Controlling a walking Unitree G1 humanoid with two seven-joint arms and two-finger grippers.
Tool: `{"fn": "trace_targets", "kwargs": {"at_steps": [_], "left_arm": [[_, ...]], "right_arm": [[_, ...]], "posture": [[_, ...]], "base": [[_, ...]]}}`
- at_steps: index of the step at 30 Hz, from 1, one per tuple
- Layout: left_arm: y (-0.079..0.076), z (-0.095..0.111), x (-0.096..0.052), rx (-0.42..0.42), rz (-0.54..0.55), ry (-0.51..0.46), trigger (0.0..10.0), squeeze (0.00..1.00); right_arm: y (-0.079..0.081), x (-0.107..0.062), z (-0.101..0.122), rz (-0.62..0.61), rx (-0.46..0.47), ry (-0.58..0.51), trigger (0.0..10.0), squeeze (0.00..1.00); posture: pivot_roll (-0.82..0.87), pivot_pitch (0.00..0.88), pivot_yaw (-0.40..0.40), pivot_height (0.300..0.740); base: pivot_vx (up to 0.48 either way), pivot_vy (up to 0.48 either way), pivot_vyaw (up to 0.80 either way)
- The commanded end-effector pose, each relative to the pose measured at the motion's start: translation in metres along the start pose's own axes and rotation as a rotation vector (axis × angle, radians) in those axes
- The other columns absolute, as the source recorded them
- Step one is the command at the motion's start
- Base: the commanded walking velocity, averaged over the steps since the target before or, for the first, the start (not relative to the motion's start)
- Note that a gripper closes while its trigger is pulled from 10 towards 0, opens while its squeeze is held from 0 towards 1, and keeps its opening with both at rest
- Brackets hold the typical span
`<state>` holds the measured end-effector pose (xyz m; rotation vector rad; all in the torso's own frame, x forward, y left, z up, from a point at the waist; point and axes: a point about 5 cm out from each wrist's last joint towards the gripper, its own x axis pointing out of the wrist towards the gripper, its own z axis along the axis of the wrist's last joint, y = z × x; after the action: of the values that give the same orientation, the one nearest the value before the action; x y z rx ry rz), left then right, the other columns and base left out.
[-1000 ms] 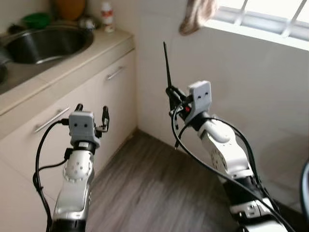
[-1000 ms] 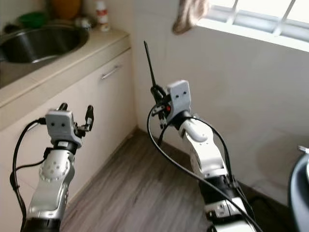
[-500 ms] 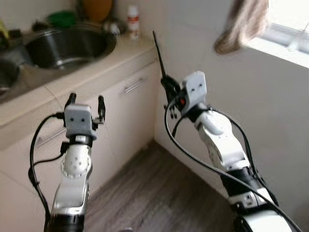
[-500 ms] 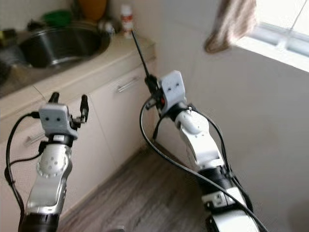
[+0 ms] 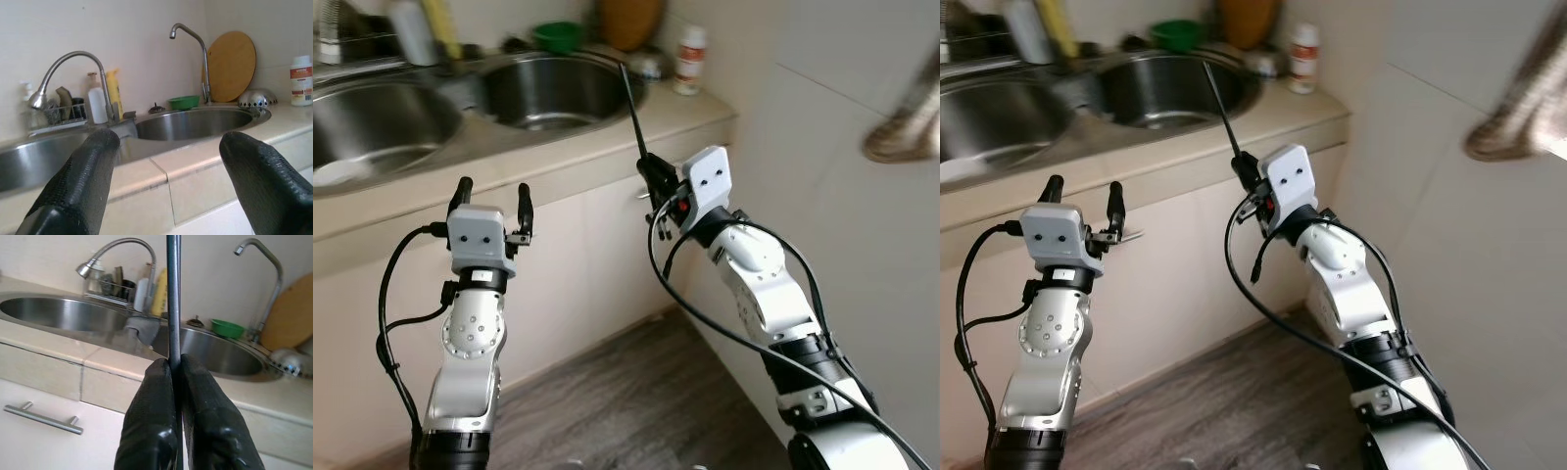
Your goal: Kitchen organization
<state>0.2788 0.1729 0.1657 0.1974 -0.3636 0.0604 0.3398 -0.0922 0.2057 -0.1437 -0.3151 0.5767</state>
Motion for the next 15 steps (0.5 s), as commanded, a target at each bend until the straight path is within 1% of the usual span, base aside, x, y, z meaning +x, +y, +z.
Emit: {"fn": "trace_targets", "kwargs": {"at_steps": [1,8,14,15], "left_arm": [[0.0004,0.0010,0.0006,0.000,-0.002,-0.002,10.0,0.00],[0.0005,0.0020,0.0009,0.001,-0.009,-0.013,10.0,0.00],[0.0006,0.0056,0.0012,0.010,-0.010,-0.041,10.0,0.00],[0.0006,0.0060,0.0011,0.013,-0.012,-0.044,10.0,0.00]], "right_arm": [[-0.0012,0.0026,0.0071,0.001,0.000,-0.036,10.0,0.00],[-0.0035,0.0036,0.0106,-0.024,0.015,-0.064,10.0,0.00],[-0.0076,0.0035,0.0152,-0.060,0.043,-0.103,10.0,0.00],[-0.0091,0.0035,0.0159,-0.073,0.060,-0.111,10.0,0.00]], "posture": [[-0.01,0.000,-0.035,0.740],[0.00,0.000,-0.033,0.740],[0.00,0.000,-0.031,0.740],[0.00,0.000,-0.031,0.740]], "base": [[0.000,0.000,0.80],[0.000,0.408,0.80],[0.000,0.000,0.80],[0.000,0.000,0.00]]}}
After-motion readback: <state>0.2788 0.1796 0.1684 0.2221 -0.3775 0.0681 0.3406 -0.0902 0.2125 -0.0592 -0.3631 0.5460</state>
